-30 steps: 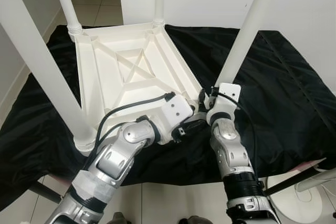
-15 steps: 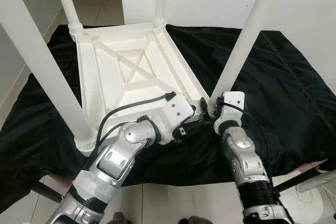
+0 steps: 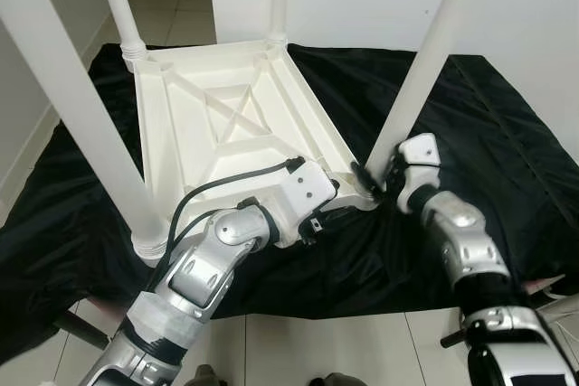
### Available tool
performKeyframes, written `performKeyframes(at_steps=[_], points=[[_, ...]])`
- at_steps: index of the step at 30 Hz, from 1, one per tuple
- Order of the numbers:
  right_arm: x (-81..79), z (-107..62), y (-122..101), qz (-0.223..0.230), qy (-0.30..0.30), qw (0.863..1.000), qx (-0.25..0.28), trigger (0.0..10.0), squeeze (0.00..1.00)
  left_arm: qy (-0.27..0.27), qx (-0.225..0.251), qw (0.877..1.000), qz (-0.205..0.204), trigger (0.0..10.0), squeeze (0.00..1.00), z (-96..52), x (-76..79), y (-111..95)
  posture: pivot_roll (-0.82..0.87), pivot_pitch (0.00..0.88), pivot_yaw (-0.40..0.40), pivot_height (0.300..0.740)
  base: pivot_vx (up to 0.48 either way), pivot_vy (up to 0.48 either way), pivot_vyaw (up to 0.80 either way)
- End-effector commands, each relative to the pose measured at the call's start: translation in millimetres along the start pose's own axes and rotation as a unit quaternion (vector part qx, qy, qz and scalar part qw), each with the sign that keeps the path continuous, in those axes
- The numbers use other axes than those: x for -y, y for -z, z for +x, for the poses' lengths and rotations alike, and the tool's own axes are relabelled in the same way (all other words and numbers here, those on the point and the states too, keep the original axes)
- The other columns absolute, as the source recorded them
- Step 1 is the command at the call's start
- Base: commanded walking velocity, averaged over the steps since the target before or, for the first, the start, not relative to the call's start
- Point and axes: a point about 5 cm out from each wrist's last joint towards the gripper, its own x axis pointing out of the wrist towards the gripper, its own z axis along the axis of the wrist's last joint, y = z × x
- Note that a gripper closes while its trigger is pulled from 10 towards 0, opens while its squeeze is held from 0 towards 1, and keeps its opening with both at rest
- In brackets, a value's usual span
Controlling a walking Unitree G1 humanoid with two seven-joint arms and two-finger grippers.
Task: Building children table
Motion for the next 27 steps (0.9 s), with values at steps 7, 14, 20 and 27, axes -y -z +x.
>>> performKeyframes(at_steps=[7, 14, 20, 27], points=[[-3.8, 9.4, 10.2, -0.004, -0.048, 0.998, -0.036, 0.0, 0.0, 0.003, -0.007, 1.0, 0.007, 10.0, 0.0, -0.3, -2.0, 1.1, -0.03, 0.0, -0.031, 0.74, 0.0, 0.0, 0.0], [-7.2, 5.6, 20.7, 0.01, -0.065, 0.997, -0.051, 0.0, 0.0, -0.002, -0.008, 1.0, 0.008, 10.0, 0.0, -2.5, -2.5, 1.5, -0.01, 0.0, -0.036, 0.74, 0.0, 0.0, 0.0], [-5.6, 1.7, 25.3, 0.011, -0.064, 0.996, -0.052, 0.0, 0.0, 0.003, -0.008, 1.0, 0.01, 10.0, 0.0, -1.6, -1.2, 1.5, -0.02, 0.0, -0.025, 0.74, 0.0, 0.0, 0.0], [-2.4, -1.1, 28.6, 0.02, -0.043, 0.997, -0.054, 10.0, 0.0, 0.012, -0.006, 1.0, 0.012, 10.0, 0.0, 0.4, 0.4, 1.0, -0.04, 0.0, -0.018, 0.74, 0.0, 0.0, 0.0]])
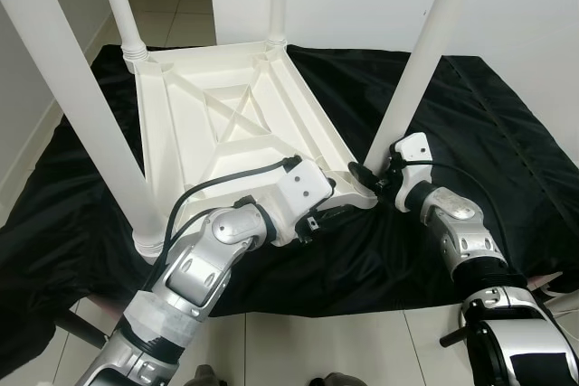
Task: Building children table
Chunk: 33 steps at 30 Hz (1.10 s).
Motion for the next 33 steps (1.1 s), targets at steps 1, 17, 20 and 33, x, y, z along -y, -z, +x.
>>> performKeyframes(at_steps=[1, 17, 20, 33], points=[[-1.0, -5.0, 14.4, 0.008, 0.023, 0.999, -0.033, 10.0, 0.0, 0.018, -0.002, 1.0, 0.01, 10.0, 0.0, 3.1, 2.7, 0.1, -0.05, 0.0, -0.012, 0.74, 0.0, 0.0, 0.0], [-38.8, -21.2, 19.2, 0.101, 0.347, 0.932, -0.022, 10.0, 0.0, -0.092, -0.027, 0.995, 0.018, 10.0, 0.0, 24.0, -19.0, 7.7, -0.09, 0.0, -0.042, 0.74, 0.0, 0.0, 0.0], [-56.4, -15.1, 10.0, 0.113, 0.36, 0.926, -0.009, 10.0, 0.0, -0.135, -0.028, 0.99, -0.027, 10.0, 0.0, 31.4, -28.4, 8.3, -0.11, 0.0, -0.025, 0.74, 0.0, 0.0, 0.0], [-48.2, -30.3, -1.4, 0.101, 0.374, 0.921, 0.038, 10.0, 1.0, -0.157, 0.018, 0.987, -0.042, 10.0, 0.0, 26.7, -40.0, -3.1, -0.12, 0.0, -0.015, 0.74, 0.0, 0.0, 0.0]])
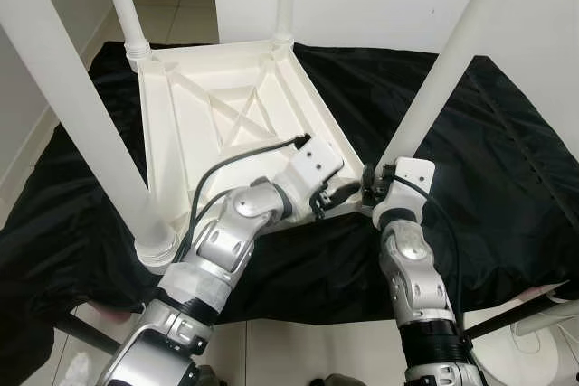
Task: Building children table
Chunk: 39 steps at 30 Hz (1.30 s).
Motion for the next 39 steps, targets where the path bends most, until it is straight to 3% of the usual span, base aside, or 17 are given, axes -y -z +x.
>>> performKeyframes(at_steps=[1, 4, 5, 6, 7, 16, 25, 26, 28, 33, 38, 39], points=[[5.8, -1.2, -2.4, -0.001, 0.009, 1.0, 0.01, 10.0, 1.0, -0.109, 0.008, 0.994, -0.004, 10.0, 0.0, 0.0, -11.0, -2.4, -0.12, 0.0, -0.015, 0.74, 0.0, 0.0, 0.0], [8.1, -5.3, -2.9, -0.007, 0.007, 1.0, 0.018, 10.0, 1.0, -0.109, 0.017, 0.994, -0.003, 10.0, 0.0, -1.2, -10.2, -5.4, -0.11, 0.0, -0.018, 0.74, 0.0, 0.0, 0.0], [9.7, -8.8, -3.1, -0.011, 0.002, 1.0, 0.025, 10.0, 0.35, -0.109, 0.021, 0.994, 0.001, 10.0, 0.0, -2.4, -9.6, -6.6, -0.1, 0.0, -0.019, 0.74, 0.0, 0.0, 0.0], [9.7, -8.8, -3.1, -0.011, 0.002, 1.0, 0.025, 10.0, 0.35, -0.109, 0.021, 0.994, 0.001, 10.0, 0.0, -2.4, -9.6, -6.6, -0.1, 0.0, -0.019, 0.74, 0.0, 0.0, 0.0], [10.4, -11.9, -2.7, -0.009, -0.009, 1.0, 0.029, 10.0, 0.0, -0.109, 0.024, 0.994, 0.002, 10.0, 0.0, -3.7, -9.5, -7.6, -0.1, 0.0, -0.02, 0.74, 0.0, 0.0, 0.0], [13.9, -31.8, 5.2, -0.034, -0.032, 0.998, 0.038, 10.0, 0.0, -0.111, 0.037, 0.993, 0.001, 10.0, 0.0, -18.3, -13.8, -7.8, -0.1, 0.02, -0.004, 0.74, 0.0, 0.0, 0.0], [8.1, -43.2, 13.6, -0.048, -0.054, 0.997, 0.031, 10.0, 0.0, -0.128, 0.035, 0.991, 0.001, 10.0, 0.0, -21.1, -19.5, -10.4, -0.08, 0.053, -0.025, 0.74, 0.0, 0.0, 0.0], [-1.5, -47.5, 18.2, -0.053, -0.097, 0.993, 0.029, 10.0, 0.0, -0.149, 0.043, 0.988, -0.005, 10.0, 0.0, -23.2, -24.6, -15.5, -0.07, 0.07, -0.044, 0.74, 0.0, 0.0, 0.0], [-1.5, -47.5, 18.2, -0.053, -0.097, 0.993, 0.029, 10.0, 0.0, -0.149, 0.043, 0.988, -0.005, 10.0, 0.0, -23.2, -24.6, -15.5, -0.07, 0.07, -0.044, 0.74, 0.0, 0.0, 0.0], [-17.6, -47.8, 20.2, -0.04, -0.175, 0.983, 0.028, 10.0, 0.0, -0.162, 0.045, 0.986, -0.002, 10.0, 0.0, -25.8, -24.7, -16.2, -0.05, 0.063, -0.063, 0.74, 0.0, 0.0, 0.0], [-25.6, -47.6, 17.0, -0.039, -0.209, 0.976, 0.041, 10.0, 0.0, -0.165, 0.047, 0.985, 0.0, 10.0, 0.0, -26.4, -25.1, -17.8, -0.04, 0.059, -0.07, 0.74, 0.0, 0.0, 0.0], [-34.7, -48.3, 15.4, -0.023, -0.242, 0.969, 0.044, 10.0, 0.0, -0.17, 0.051, 0.984, 0.002, 10.0, 0.0, -26.0, -25.9, -20.0, -0.03, 0.055, -0.073, 0.74, 0.0, 0.0, 0.0]])
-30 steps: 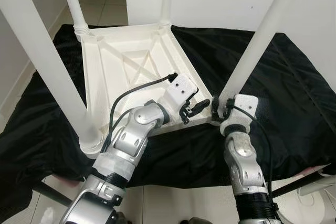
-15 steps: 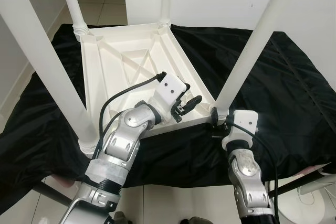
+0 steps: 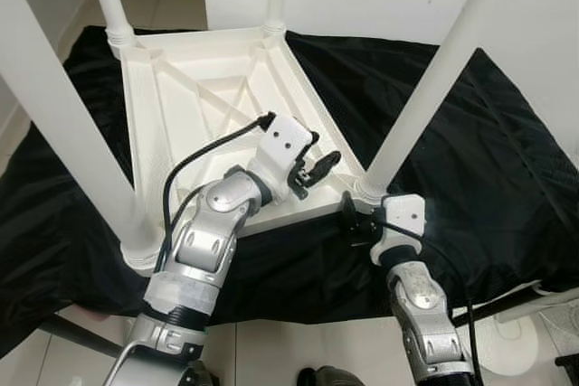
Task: Building children table
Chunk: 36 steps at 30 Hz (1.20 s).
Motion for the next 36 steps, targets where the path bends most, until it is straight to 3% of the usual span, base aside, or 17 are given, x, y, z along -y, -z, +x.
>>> performKeyframes(at_steps=[1, 8, 14, 20, 24, 27, 32, 36], points=[[-20.6, 4.2, -1.3, 0.018, -0.062, 0.998, 0.007, 10.0, 0.0, -0.1, 0.0, 0.995, -0.001, 10.0, 0.0, 0.5, -8.2, -1.1, -0.03, 0.055, -0.073, 0.74, 0.0, 0.0, 0.0], [-28.1, 7.9, -5.8, 0.028, -0.088, 0.995, 0.023, 10.0, 0.0, -0.102, 0.004, 0.995, -0.001, 10.0, 0.0, 1.0, -7.1, -3.6, -0.02, 0.046, -0.078, 0.74, 0.0, 0.0, 0.0], [-19.5, -10.0, -5.0, 0.016, -0.074, 0.997, 0.034, 10.0, 0.0, -0.108, 0.007, 0.994, 0.003, 10.0, 0.0, 1.3, -10.8, -5.7, -0.02, 0.042, -0.082, 0.74, 0.0, 0.0, 0.0], [-15.2, -16.9, -8.7, 0.012, -0.08, 0.996, 0.044, 10.0, 0.0, -0.11, 0.005, 0.994, 0.003, 10.0, 0.0, 0.3, -12.4, -5.3, -0.03, 0.044, -0.077, 0.74, 0.0, 0.0, 0.0], [-13.8, -26.0, -15.6, 0.008, -0.128, 0.99, 0.056, 10.0, 0.0, -0.113, 0.003, 0.994, 0.004, 10.0, 0.0, 0.6, -15.0, -5.2, -0.04, 0.047, -0.065, 0.74, 0.0, 0.0, 0.0], [-13.9, -26.6, -16.2, 0.01, -0.135, 0.989, 0.057, 10.0, 0.0, -0.113, 0.003, 0.994, 0.005, 10.0, 0.0, 0.6, -15.4, -5.3, -0.04, 0.047, -0.065, 0.74, 0.0, 0.0, 0.0], [-20.2, -16.7, -18.0, 0.011, -0.21, 0.976, 0.051, 10.0, 0.0, -0.118, 0.004, 0.993, 0.004, 10.0, 0.0, -1.5, -20.6, -6.7, -0.04, 0.044, -0.05, 0.74, 0.0, 0.0, 0.0], [-18.5, -10.7, -18.2, 0.013, -0.221, 0.974, 0.047, 10.0, 0.0, -0.113, 0.006, 0.994, 0.001, 10.0, 0.0, -2.1, -20.9, -7.2, -0.04, 0.037, -0.049, 0.74, 0.0, 0.0, 0.0]])
